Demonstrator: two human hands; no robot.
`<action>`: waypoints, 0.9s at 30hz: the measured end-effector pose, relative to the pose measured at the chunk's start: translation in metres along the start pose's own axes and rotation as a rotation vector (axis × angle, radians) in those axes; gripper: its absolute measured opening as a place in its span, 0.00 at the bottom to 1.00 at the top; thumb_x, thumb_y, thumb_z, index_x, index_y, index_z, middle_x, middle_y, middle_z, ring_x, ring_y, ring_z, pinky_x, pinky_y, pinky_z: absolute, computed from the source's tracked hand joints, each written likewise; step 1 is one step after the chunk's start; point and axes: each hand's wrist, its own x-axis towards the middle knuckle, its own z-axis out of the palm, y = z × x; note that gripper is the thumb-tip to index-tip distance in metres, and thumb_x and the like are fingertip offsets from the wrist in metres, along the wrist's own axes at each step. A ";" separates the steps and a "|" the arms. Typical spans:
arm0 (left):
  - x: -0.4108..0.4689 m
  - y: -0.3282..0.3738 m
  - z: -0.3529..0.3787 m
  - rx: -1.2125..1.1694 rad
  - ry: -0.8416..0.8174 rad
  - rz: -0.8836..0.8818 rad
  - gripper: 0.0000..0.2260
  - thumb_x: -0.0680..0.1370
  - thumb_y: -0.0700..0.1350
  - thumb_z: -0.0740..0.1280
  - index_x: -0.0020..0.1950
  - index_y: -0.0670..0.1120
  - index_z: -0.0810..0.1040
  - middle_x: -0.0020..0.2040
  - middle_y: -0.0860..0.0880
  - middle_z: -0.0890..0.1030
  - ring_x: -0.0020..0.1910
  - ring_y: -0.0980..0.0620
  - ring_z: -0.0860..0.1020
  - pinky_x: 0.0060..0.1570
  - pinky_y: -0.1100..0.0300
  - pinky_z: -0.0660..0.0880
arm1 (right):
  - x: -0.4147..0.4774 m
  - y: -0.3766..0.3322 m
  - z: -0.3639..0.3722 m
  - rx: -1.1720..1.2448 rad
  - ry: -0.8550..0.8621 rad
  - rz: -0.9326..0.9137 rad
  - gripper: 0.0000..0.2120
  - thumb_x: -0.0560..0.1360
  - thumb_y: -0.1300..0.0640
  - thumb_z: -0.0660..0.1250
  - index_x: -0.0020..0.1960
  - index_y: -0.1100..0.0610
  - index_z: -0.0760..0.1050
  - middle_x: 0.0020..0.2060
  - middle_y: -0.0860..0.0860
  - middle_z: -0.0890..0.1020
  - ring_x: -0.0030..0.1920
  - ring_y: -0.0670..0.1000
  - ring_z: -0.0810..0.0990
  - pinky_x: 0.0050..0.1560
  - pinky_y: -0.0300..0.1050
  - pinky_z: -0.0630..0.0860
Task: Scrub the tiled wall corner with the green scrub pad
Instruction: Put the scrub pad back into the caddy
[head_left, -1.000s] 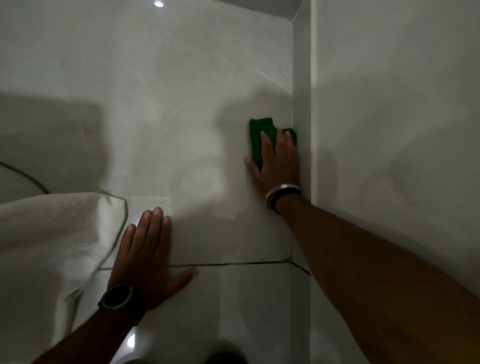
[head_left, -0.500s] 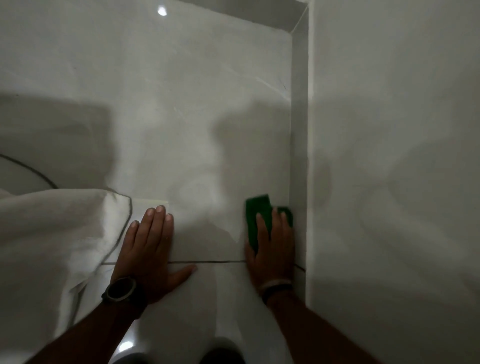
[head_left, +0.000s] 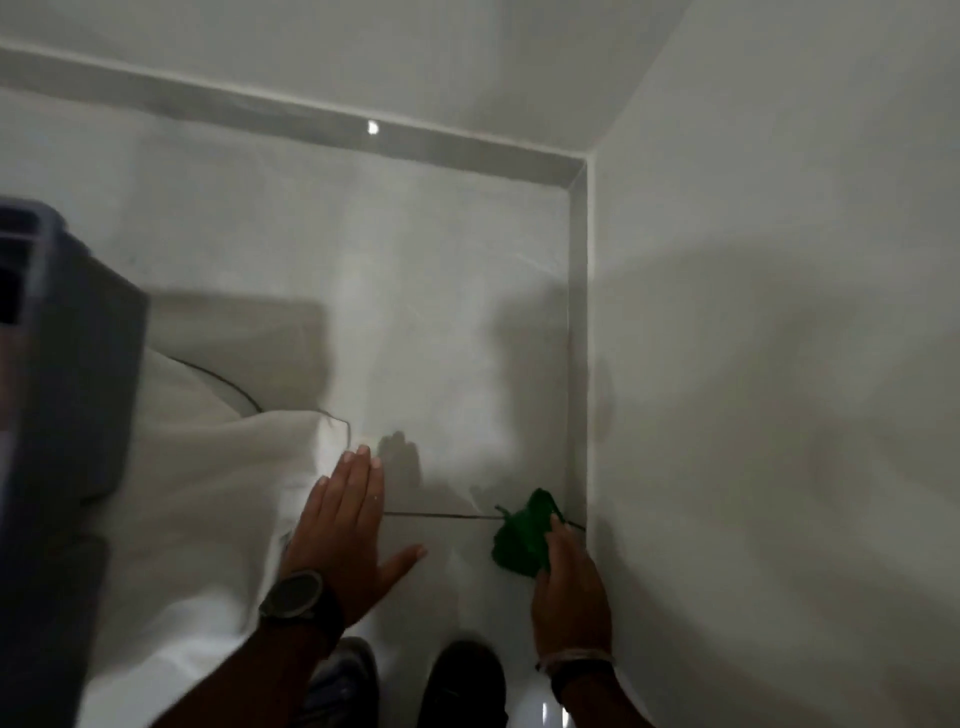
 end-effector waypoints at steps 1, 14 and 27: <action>-0.013 0.006 -0.023 0.000 0.017 -0.011 0.48 0.75 0.75 0.51 0.79 0.35 0.63 0.80 0.34 0.65 0.78 0.33 0.65 0.72 0.38 0.66 | -0.010 -0.008 -0.016 0.022 -0.037 -0.003 0.24 0.69 0.74 0.70 0.64 0.65 0.75 0.59 0.63 0.81 0.59 0.63 0.80 0.62 0.62 0.74; -0.221 0.022 -0.248 -0.138 0.104 -0.270 0.40 0.76 0.67 0.62 0.75 0.36 0.71 0.76 0.36 0.71 0.74 0.34 0.71 0.73 0.45 0.66 | -0.092 -0.230 -0.174 0.411 -0.361 -0.055 0.13 0.82 0.46 0.61 0.66 0.39 0.73 0.63 0.46 0.78 0.64 0.47 0.74 0.69 0.44 0.67; -0.285 -0.129 -0.217 -0.076 0.103 -0.438 0.43 0.78 0.72 0.53 0.82 0.42 0.57 0.83 0.40 0.59 0.83 0.41 0.56 0.79 0.45 0.50 | -0.111 -0.403 -0.085 -0.334 -0.439 -1.196 0.22 0.71 0.48 0.72 0.61 0.56 0.77 0.63 0.55 0.80 0.67 0.55 0.75 0.69 0.55 0.68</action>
